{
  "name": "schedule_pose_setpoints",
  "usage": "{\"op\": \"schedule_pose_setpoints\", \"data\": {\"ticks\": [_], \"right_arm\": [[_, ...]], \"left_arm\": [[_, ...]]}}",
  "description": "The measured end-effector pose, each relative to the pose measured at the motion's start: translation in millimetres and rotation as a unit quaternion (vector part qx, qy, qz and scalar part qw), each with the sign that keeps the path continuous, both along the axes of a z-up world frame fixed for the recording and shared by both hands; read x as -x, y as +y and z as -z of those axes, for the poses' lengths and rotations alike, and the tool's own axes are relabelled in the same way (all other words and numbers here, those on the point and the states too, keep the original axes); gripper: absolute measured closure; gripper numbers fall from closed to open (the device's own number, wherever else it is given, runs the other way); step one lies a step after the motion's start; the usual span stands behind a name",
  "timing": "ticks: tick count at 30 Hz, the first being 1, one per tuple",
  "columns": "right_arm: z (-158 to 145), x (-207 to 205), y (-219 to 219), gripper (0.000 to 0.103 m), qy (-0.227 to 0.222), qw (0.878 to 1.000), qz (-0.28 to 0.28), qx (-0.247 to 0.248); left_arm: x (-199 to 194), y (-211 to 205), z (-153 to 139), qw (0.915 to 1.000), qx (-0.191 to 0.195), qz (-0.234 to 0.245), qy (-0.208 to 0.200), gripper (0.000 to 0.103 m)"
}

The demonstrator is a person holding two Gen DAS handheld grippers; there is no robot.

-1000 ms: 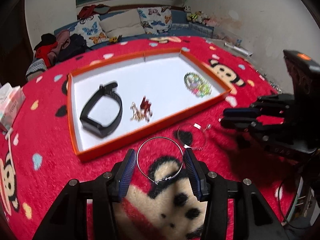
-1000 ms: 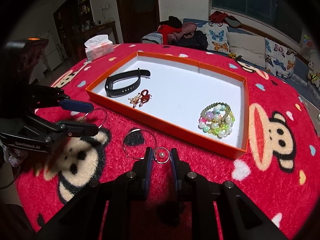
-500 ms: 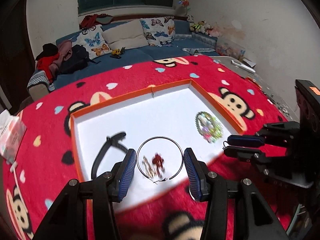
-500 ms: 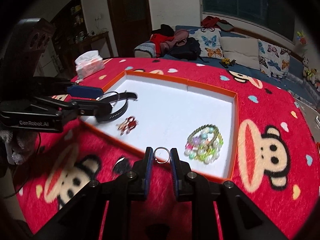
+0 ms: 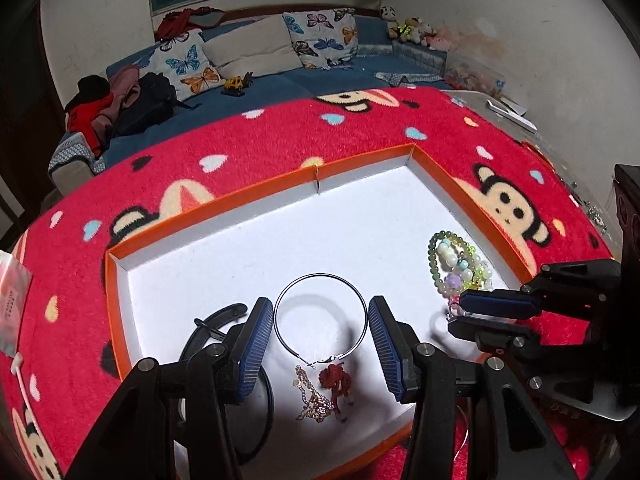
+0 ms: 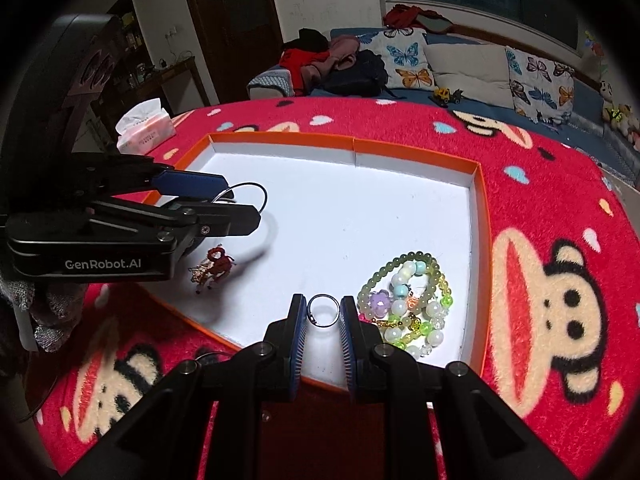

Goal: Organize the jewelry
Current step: 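Carry the hoop with the left tool while the right tool carries the ring into the tray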

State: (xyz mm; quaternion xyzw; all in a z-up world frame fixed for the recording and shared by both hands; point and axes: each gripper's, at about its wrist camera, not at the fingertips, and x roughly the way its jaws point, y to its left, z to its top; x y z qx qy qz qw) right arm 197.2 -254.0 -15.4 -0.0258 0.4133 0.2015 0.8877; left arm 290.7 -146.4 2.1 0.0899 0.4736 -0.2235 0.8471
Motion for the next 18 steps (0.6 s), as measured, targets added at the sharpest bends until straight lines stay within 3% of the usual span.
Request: {"op": "schedule_pose_setpoints", "data": {"ticks": [10, 13, 18], "right_arm": [[1, 0, 3, 0.082, 0.006, 1.000, -0.003, 0.002], [-1, 1, 5, 0.076, 0.003, 1.000, -0.002, 0.005], [-11, 9, 3, 0.075, -0.010, 1.000, -0.005, 0.008]], "left_arm": [[5, 1, 2, 1.0000, 0.000, -0.004, 0.002, 0.048], [11, 6, -5, 0.9999, 0.007, -0.010, -0.001, 0.048], [34, 14, -23, 0.9997, 0.019, -0.008, -0.016, 0.048]]}}
